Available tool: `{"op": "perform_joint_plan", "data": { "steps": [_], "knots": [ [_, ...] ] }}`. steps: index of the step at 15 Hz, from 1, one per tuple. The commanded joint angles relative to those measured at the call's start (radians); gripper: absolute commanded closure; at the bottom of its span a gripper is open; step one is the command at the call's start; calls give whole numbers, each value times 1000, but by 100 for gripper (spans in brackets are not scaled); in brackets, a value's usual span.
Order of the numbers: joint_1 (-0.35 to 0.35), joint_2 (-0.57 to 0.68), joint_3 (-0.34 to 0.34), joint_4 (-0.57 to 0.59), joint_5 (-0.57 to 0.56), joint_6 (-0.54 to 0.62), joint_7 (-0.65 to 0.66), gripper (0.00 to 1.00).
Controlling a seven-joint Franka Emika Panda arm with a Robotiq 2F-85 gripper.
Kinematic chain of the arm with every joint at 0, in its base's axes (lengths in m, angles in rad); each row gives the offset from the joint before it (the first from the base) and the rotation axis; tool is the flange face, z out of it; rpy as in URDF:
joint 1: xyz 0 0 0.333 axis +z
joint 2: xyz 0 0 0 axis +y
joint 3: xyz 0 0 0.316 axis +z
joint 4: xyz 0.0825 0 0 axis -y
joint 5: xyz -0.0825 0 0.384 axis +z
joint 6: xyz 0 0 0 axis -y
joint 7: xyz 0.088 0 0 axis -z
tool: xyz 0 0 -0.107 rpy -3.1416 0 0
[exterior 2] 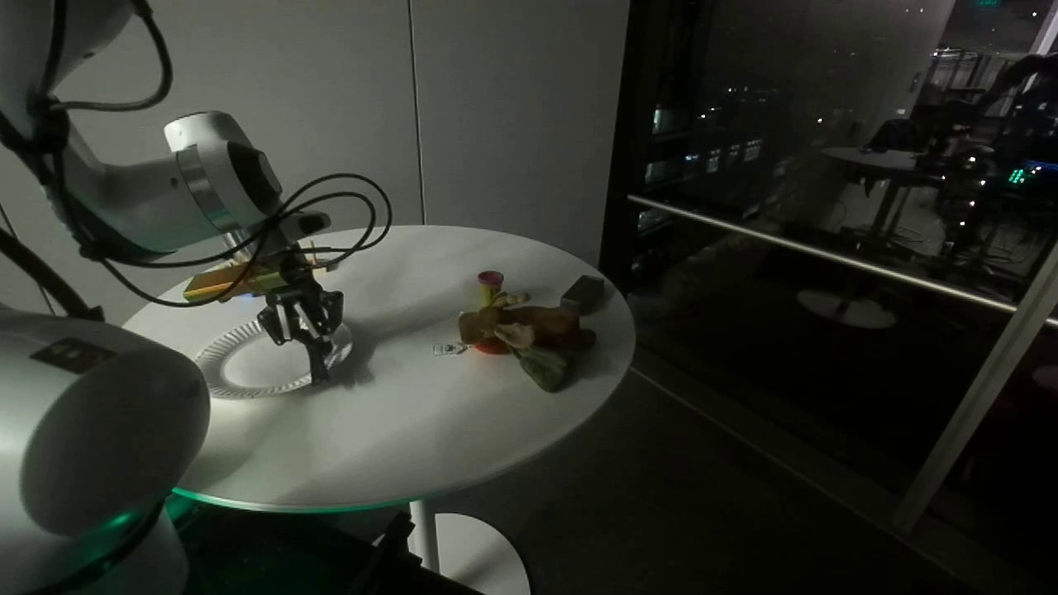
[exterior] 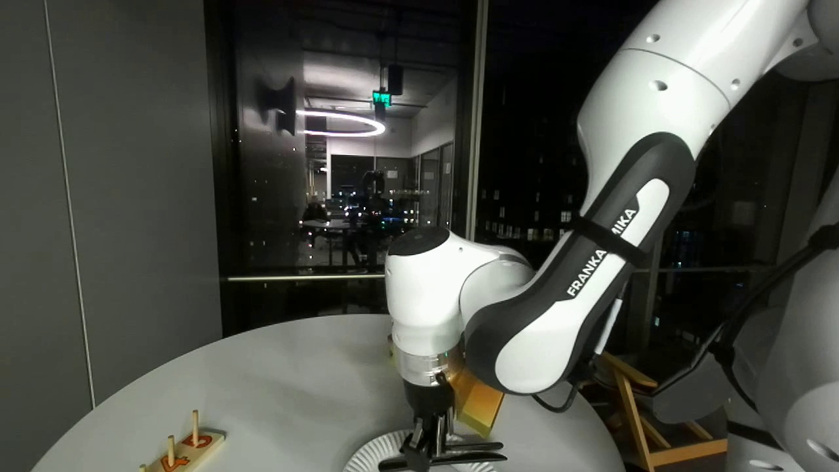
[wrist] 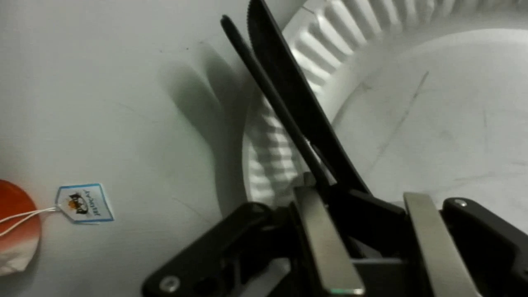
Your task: Pick the black spoon and put it to the right of the white paper plate, pick the black knife and put it to the left of the white paper plate, pick the round red toy and put it on the white plate
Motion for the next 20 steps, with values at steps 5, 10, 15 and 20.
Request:
{"op": "perform_joint_plan", "data": {
  "steps": [5, 10, 15, 20],
  "knots": [
    [-35, -251, -13, -19, 49, -132, -71, 89],
    [-128, -273, -63, 4, 67, -173, -75, 89],
    [-119, -167, -138, -8, 226, -116, -190, 89],
    [-143, -99, -148, -13, 287, -54, -218, 88]
  ]
}}
